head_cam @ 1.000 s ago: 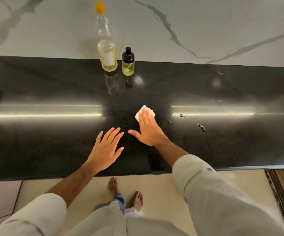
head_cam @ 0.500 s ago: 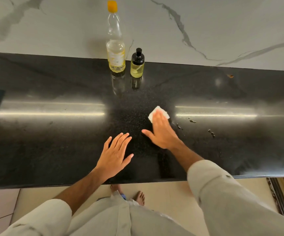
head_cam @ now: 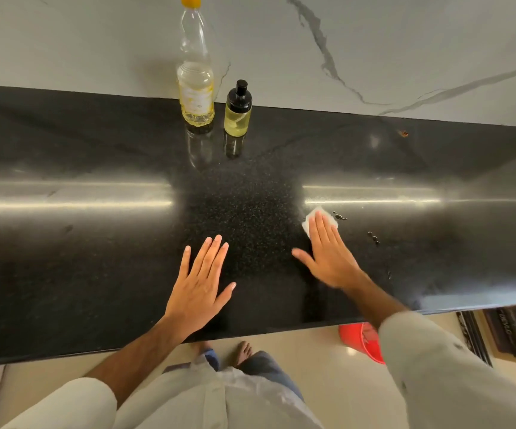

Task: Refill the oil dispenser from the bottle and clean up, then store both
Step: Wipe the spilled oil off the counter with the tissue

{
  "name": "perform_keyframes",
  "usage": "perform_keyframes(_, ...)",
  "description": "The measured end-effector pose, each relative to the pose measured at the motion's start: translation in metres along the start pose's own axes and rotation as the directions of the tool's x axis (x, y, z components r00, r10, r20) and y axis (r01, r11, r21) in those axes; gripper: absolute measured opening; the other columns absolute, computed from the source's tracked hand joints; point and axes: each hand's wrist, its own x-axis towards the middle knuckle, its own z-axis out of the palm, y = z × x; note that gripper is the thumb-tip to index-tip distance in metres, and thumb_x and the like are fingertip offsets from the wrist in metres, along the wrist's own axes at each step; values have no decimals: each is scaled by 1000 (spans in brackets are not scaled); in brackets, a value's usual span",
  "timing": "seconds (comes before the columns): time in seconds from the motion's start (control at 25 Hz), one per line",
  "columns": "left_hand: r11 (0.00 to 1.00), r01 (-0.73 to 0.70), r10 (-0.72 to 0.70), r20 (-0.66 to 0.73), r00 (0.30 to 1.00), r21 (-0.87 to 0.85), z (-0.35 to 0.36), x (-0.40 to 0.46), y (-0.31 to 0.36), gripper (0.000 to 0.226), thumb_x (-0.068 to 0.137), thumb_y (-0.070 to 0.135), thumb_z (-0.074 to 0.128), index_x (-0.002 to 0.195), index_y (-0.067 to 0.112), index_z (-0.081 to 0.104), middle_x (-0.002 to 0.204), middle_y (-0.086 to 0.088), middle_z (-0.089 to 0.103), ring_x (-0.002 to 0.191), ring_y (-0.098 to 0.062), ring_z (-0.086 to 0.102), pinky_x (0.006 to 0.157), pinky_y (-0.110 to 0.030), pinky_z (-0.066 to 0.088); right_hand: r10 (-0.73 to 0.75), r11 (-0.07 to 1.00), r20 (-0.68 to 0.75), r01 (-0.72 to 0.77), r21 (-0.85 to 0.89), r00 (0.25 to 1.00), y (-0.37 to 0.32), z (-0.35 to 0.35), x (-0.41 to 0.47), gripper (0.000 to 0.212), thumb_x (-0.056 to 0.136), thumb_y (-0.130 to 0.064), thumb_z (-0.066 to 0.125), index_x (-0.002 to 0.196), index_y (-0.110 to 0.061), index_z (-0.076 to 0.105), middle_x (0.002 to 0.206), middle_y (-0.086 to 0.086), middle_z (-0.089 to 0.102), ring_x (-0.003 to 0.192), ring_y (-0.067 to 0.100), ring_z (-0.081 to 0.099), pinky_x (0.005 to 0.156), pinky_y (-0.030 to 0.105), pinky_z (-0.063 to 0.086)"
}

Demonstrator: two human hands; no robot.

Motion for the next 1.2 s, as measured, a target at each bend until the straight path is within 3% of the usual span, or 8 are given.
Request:
perform_keyframes(0.12,1000,-5,5,-12,1000,-19,2,1,1,80,101,57,34,163,12,11,171,-8,4,158,-24,3,125,-59,14,104,992,-2,-104,72,995,-22,-9,50,113,91,-82,9,158,8,-4,166,28,-9,156,36,-9,128,50,5)
perform_keyframes(0.28,999,40,-40,2,999,4,0,4,5,81,98,58,31,163,14,13,171,-7,6,158,-23,4,124,-61,11,-123,992,32,121,44,992,-56,12,-17,106,96,-79,23,160,0,-5,169,19,-12,157,28,-16,128,44,-1)
perform_keyframes(0.44,999,-2,3,-6,1000,41,4,16,21,77,100,58,28,161,12,18,171,-8,10,158,-25,8,123,-63,15,-163,986,73,161,33,984,-6,25,-84,101,97,-79,26,161,-9,-11,170,9,-18,156,21,-19,129,42,3)
perform_keyframes(0.64,997,33,-35,29,999,76,11,52,65,75,102,59,22,160,12,24,170,-8,17,158,-24,11,124,-60,14,-30,998,20,29,57,999,82,1,-6,105,95,-79,17,160,0,-7,168,19,-15,156,28,-17,128,47,1)
perform_keyframes(0.8,985,161,-159,-43,986,69,12,65,88,71,101,58,27,154,11,36,164,-10,31,155,-25,22,123,-59,20,30,991,-10,-28,131,1000,89,-25,73,108,95,-76,26,158,6,-5,167,25,-11,157,35,-10,127,45,-7)
perform_keyframes(0.88,976,208,-203,-68,977,64,13,70,97,70,101,57,27,150,10,41,162,-10,34,154,-26,24,122,-59,20,-110,986,-3,110,122,994,79,-14,55,107,96,-76,29,159,6,0,167,26,-5,157,34,-8,128,46,-3)
perform_keyframes(1.04,958,273,-266,-88,960,86,18,71,111,74,100,59,25,148,7,44,161,-12,35,154,-27,24,122,-59,19,-438,897,144,424,123,887,81,13,-71,108,93,-83,22,161,-4,-4,169,16,-13,156,25,-18,128,43,-3)
perform_keyframes(1.2,948,305,-297,-89,951,88,15,75,122,74,100,60,24,145,6,47,160,-12,38,153,-27,26,121,-59,18,-385,923,100,382,46,917,133,4,-41,111,91,-84,17,161,0,4,169,20,-4,157,29,-9,129,45,3)
